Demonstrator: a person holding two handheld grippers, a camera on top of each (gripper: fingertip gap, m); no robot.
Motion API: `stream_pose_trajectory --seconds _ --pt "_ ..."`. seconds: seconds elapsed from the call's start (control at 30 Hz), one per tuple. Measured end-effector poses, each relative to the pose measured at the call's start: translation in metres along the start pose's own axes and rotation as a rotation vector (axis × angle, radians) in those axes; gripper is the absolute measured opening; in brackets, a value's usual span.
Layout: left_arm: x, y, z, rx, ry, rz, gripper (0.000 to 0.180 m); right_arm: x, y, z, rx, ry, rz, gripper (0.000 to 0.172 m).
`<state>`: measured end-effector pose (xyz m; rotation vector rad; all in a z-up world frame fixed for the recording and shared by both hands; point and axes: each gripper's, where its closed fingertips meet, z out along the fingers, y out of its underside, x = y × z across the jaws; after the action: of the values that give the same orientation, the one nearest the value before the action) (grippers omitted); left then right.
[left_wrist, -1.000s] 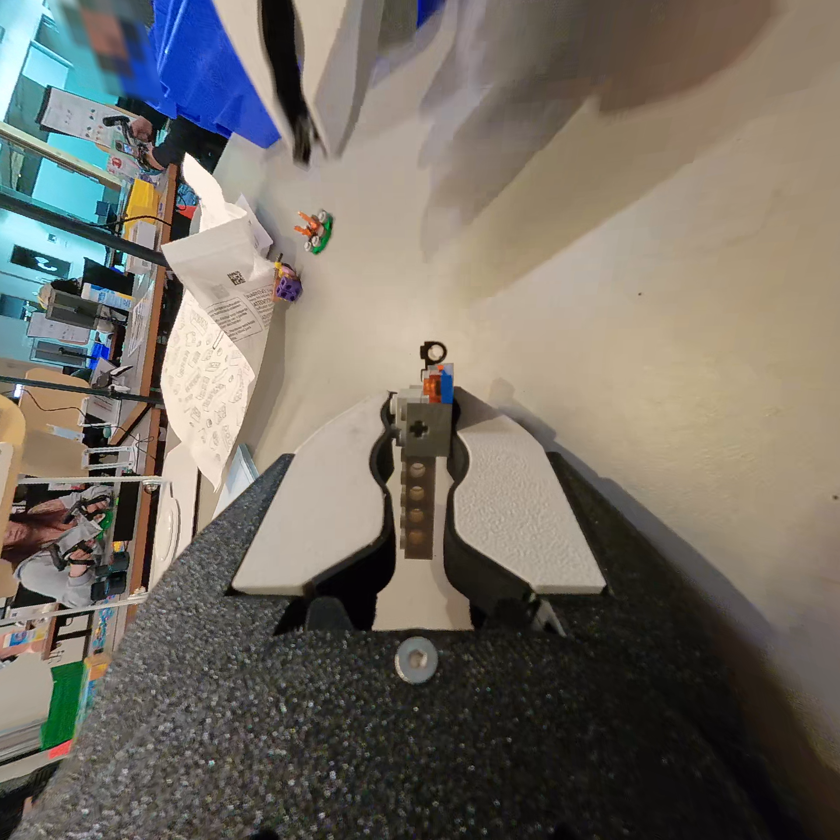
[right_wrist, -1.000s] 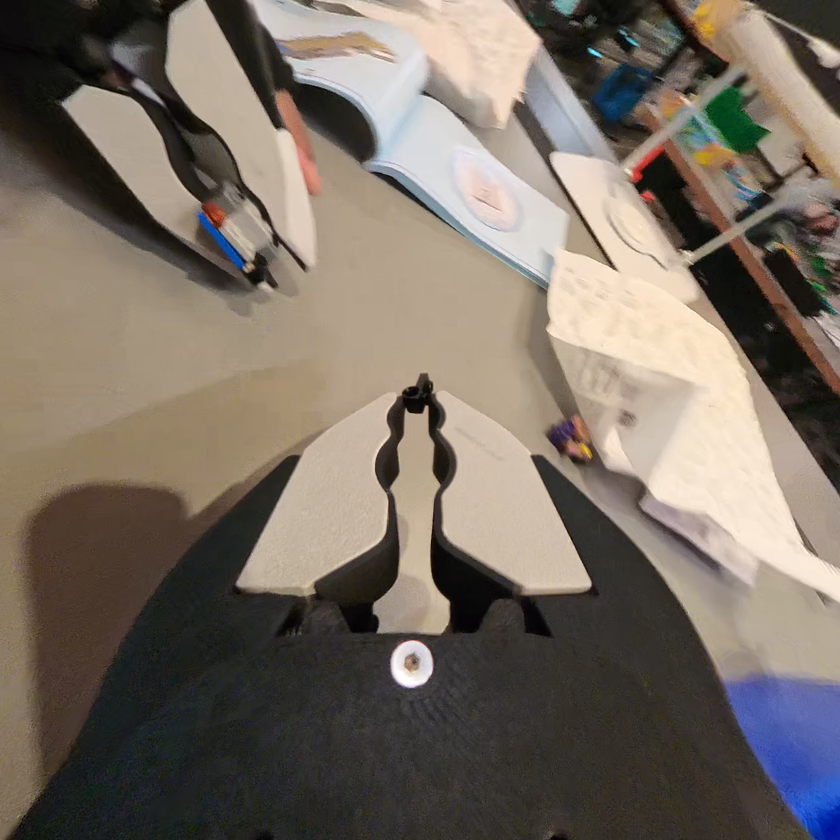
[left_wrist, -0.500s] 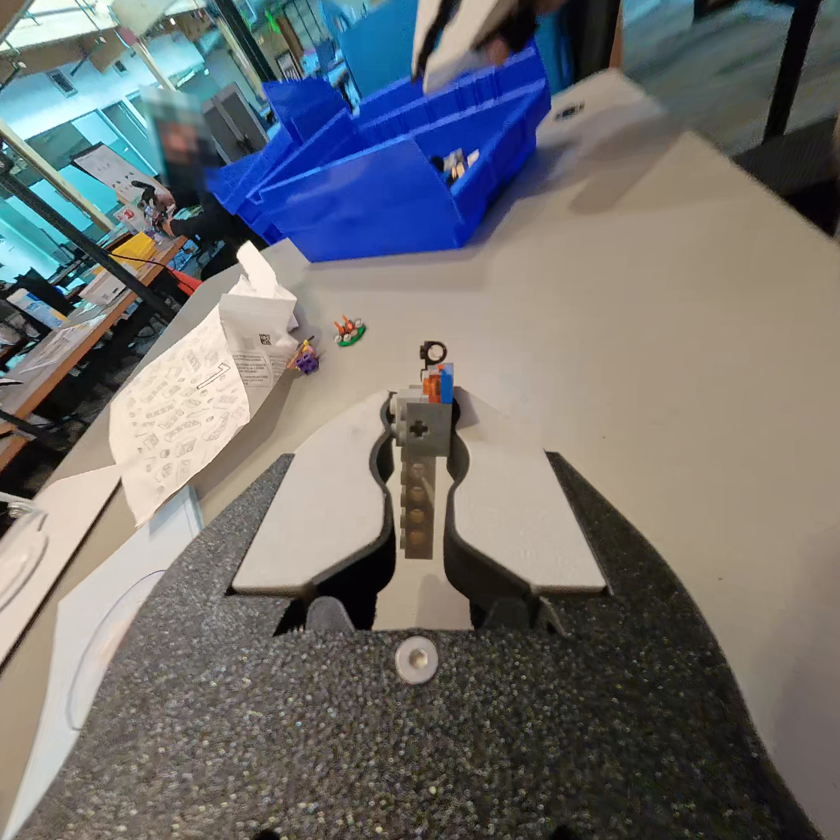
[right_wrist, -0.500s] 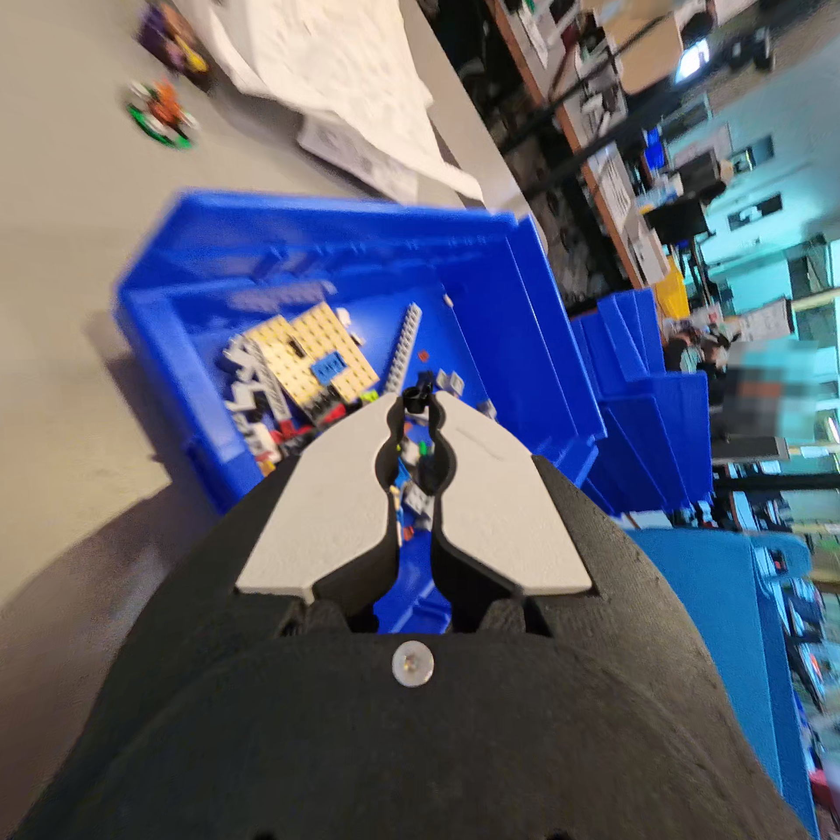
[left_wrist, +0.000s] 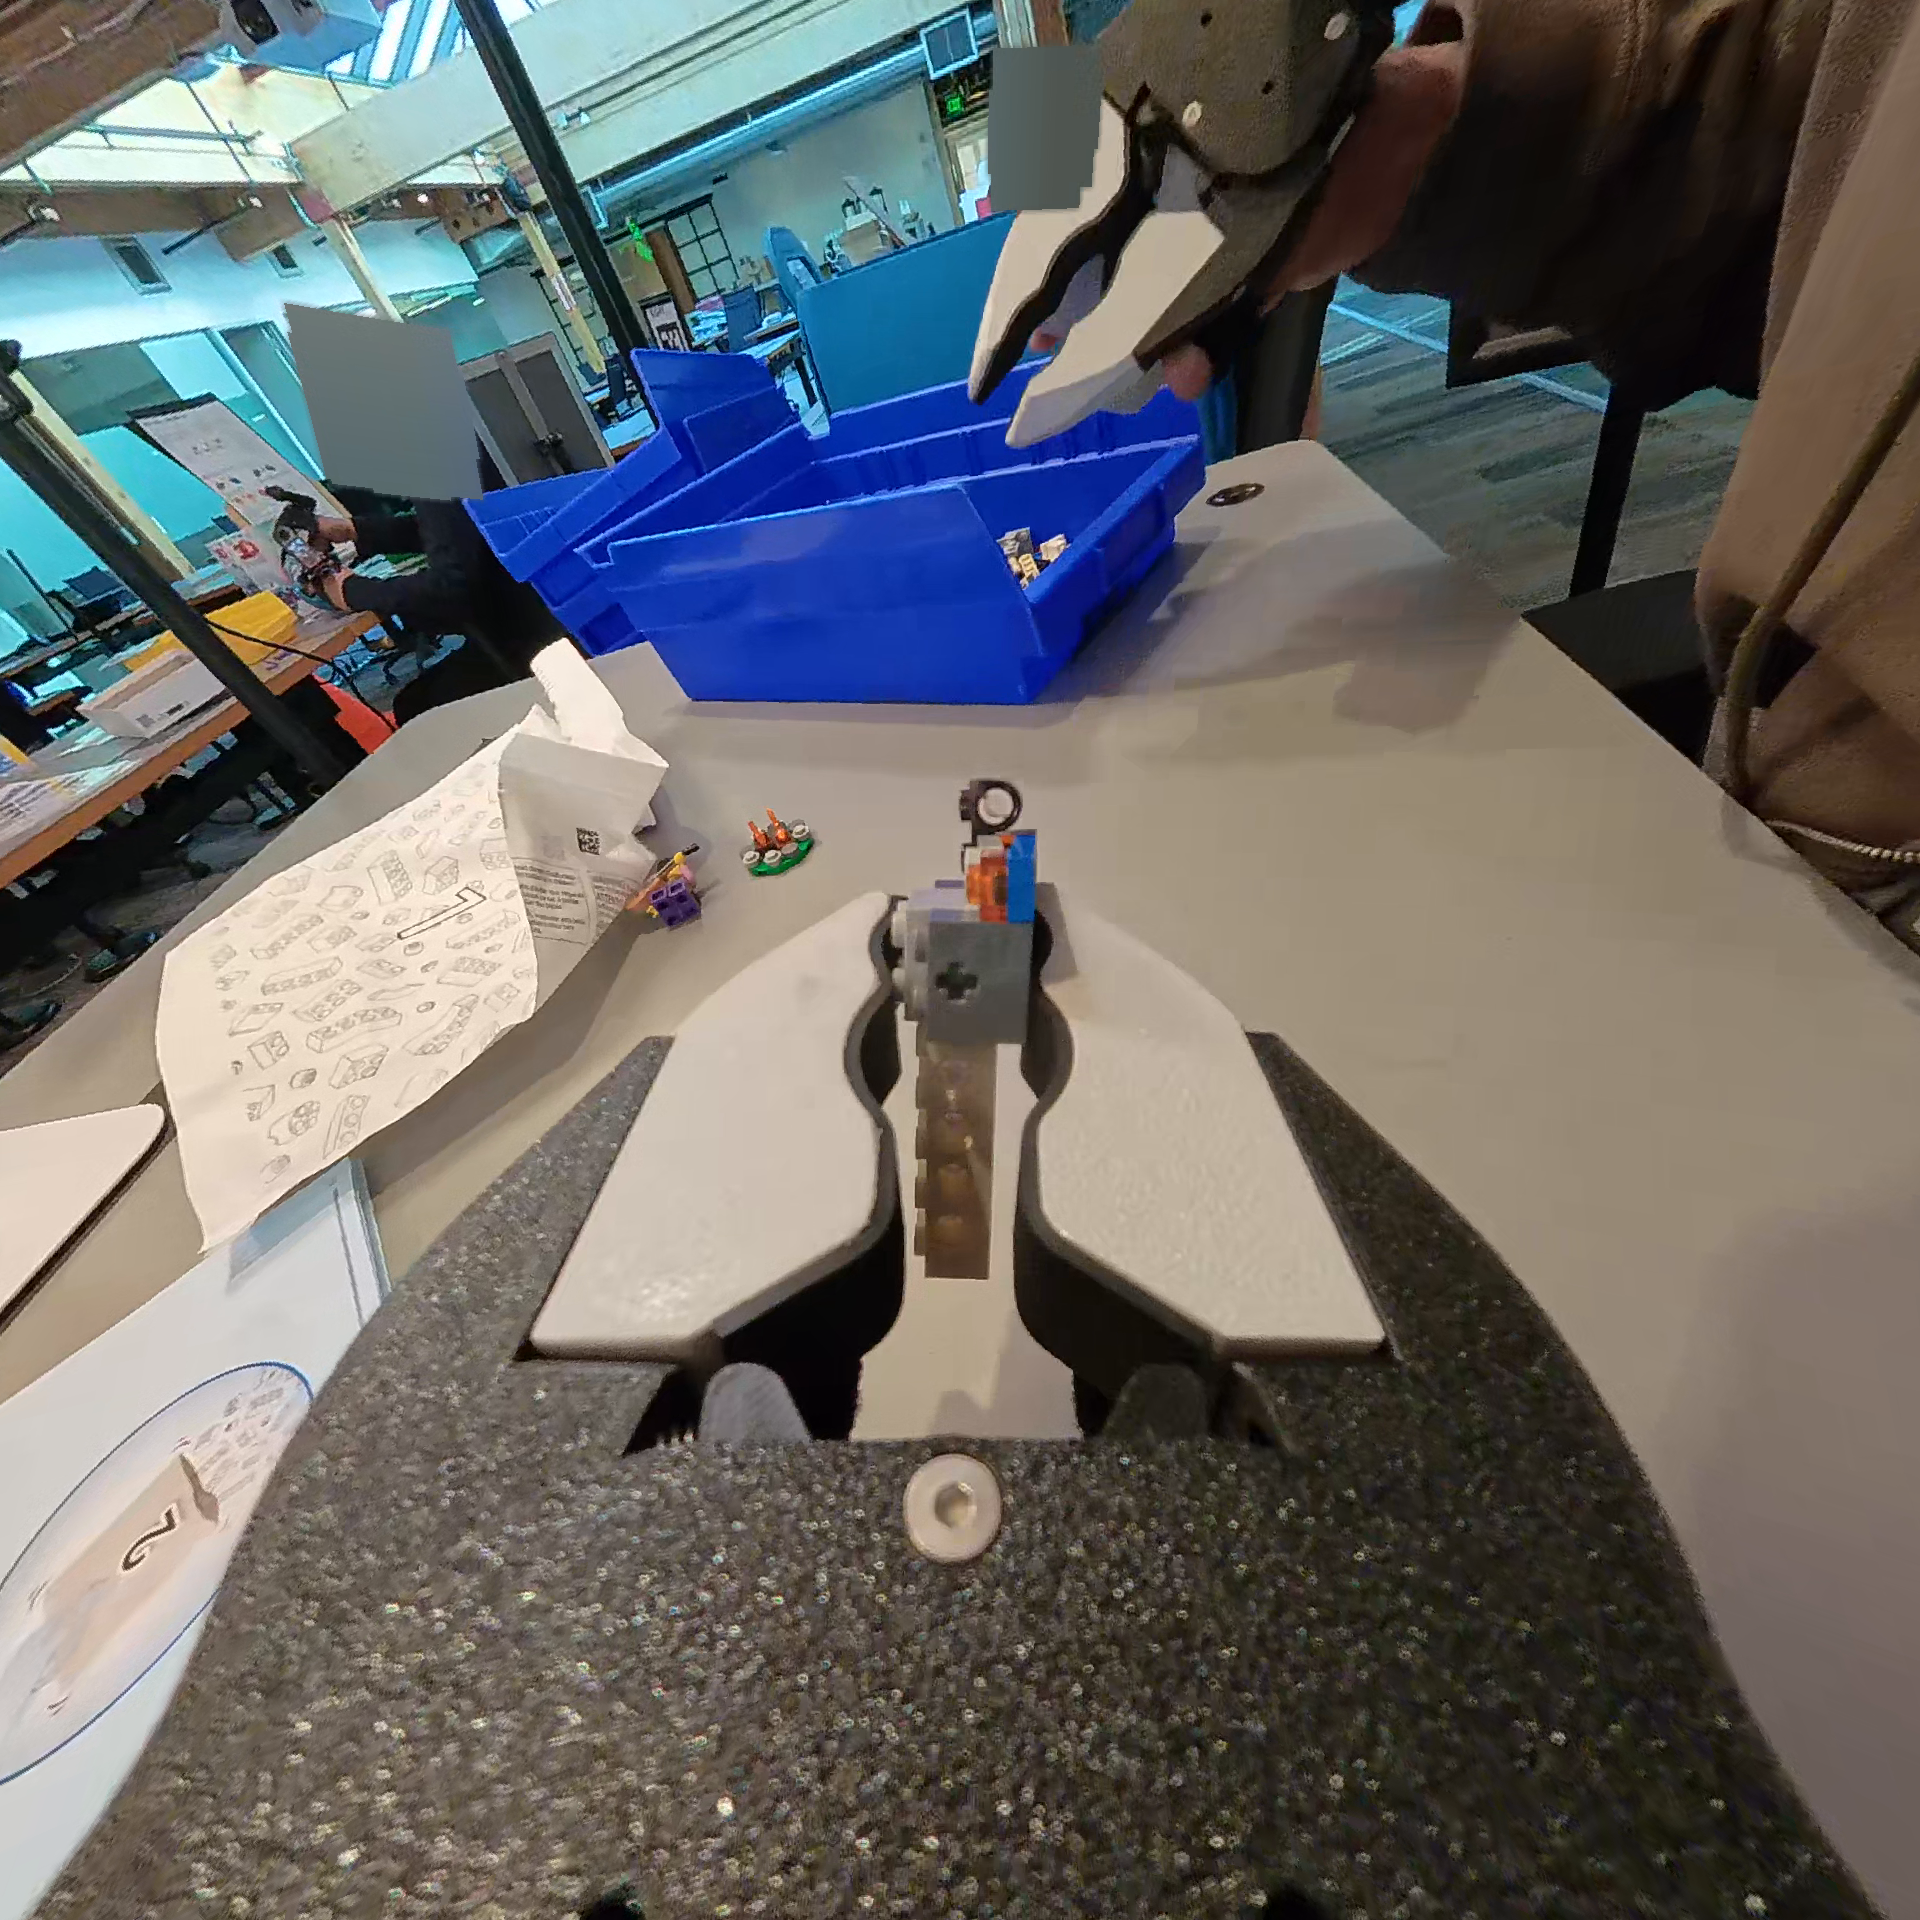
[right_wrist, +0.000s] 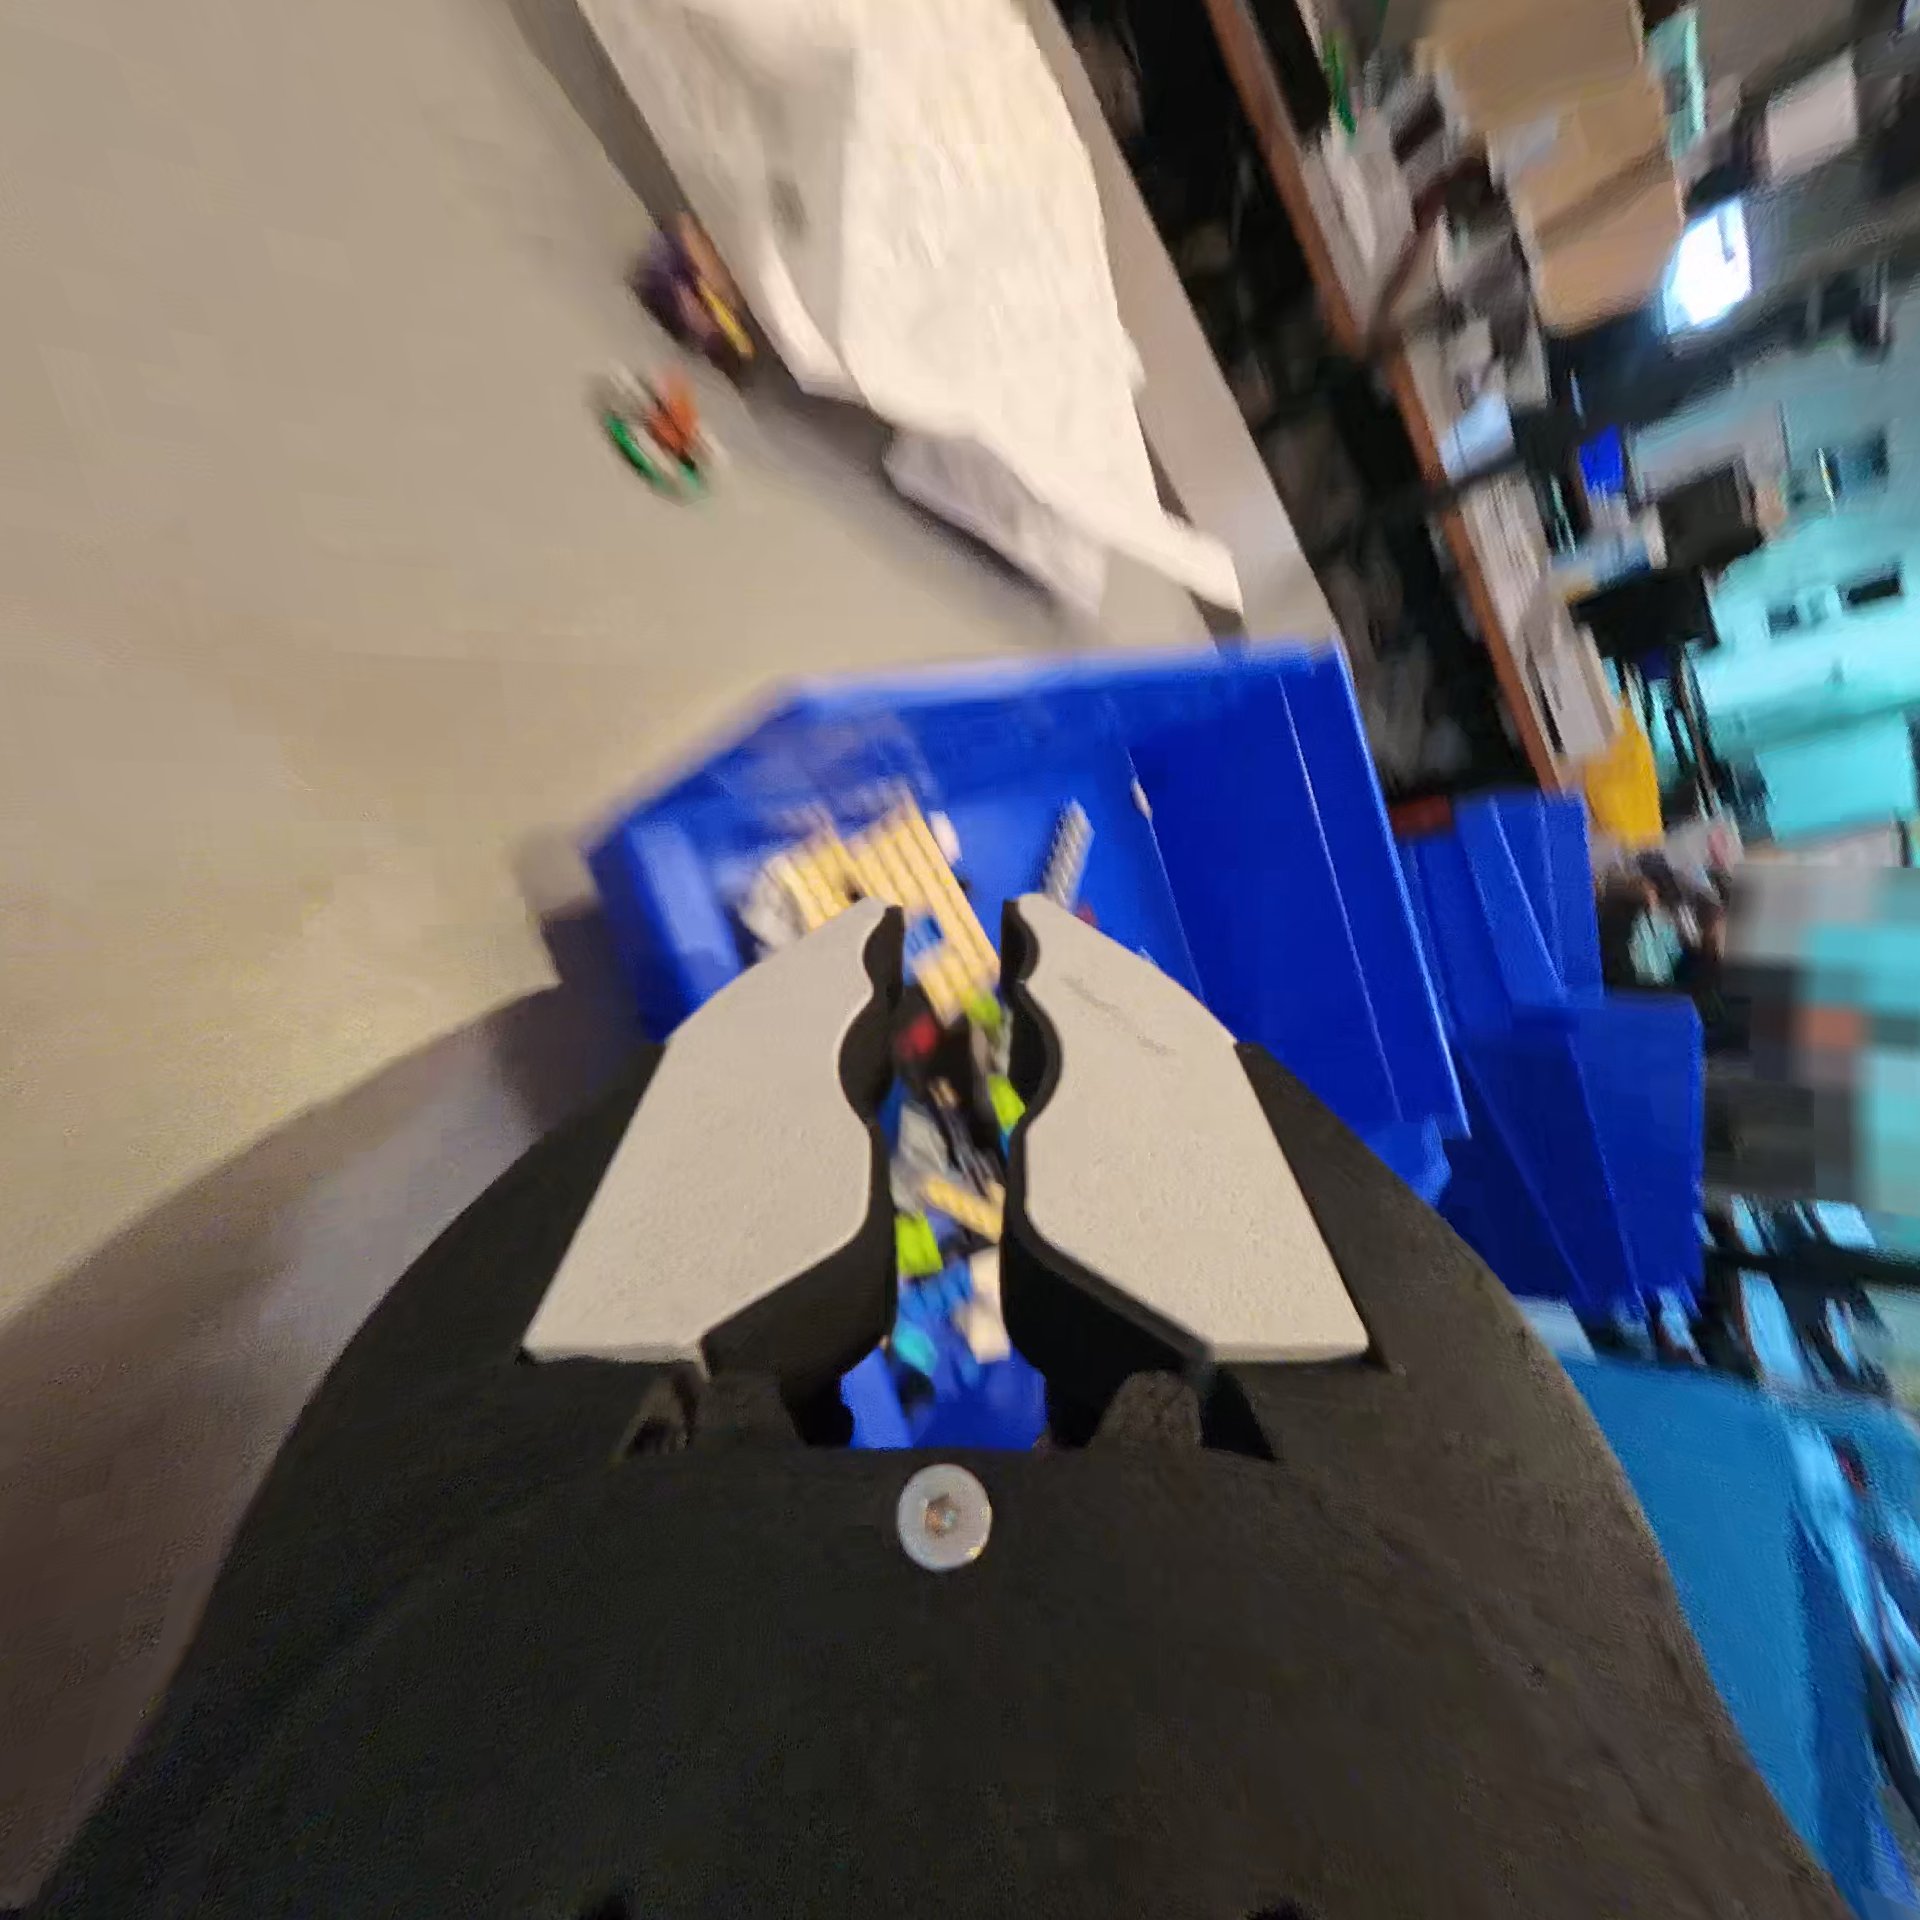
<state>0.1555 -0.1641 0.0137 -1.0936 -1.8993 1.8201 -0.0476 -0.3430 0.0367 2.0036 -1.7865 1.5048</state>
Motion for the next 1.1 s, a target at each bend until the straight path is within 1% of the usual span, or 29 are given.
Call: stream_pose_trajectory --seconds 0.13,0.2,0.3,0.4,0.53,0.63,0.77,0.83,1.0,1.1 --pt "0.005 0.001 0.003 -0.019 -0.005 0.052 0.018 -0.077 -0.090 -0.004 0.361 -0.252 -0.049 0.017" --pt "0.008 0.002 0.005 -0.040 -0.009 0.096 0.018 -0.117 -0.128 -0.004 0.495 -0.381 -0.051 0.018" --pt "0.011 0.010 0.008 -0.108 -0.012 0.159 0.018 -0.161 -0.168 0.000 0.606 -0.492 -0.093 0.025" --pt "0.014 0.019 0.011 -0.180 -0.011 0.218 0.018 -0.182 -0.190 0.004 0.662 -0.556 -0.124 0.026" --pt "0.018 0.022 0.012 -0.195 0.010 0.229 0.018 -0.192 -0.197 0.014 0.640 -0.623 -0.147 0.022" --pt "0.019 0.023 0.012 -0.199 0.020 0.226 0.018 -0.198 -0.196 0.015 0.638 -0.683 -0.150 0.011" --pt "0.020 0.028 0.014 -0.224 0.022 0.229 0.018 -0.200 -0.192 0.017 0.623 -0.744 -0.109 0.009" --pt "0.019 0.032 0.014 -0.250 0.016 0.242 0.018 -0.200 -0.188 0.021 0.616 -0.747 -0.102 0.008" --pt "0.012 0.049 0.012 -0.377 -0.010 0.309 0.018 -0.199 -0.180 0.027 0.609 -0.775 -0.039 0.007" --pt "0.011 0.064 0.011 -0.467 -0.009 0.376 0.019 -0.199 -0.174 0.034 0.599 -0.751 -0.042 0.007"
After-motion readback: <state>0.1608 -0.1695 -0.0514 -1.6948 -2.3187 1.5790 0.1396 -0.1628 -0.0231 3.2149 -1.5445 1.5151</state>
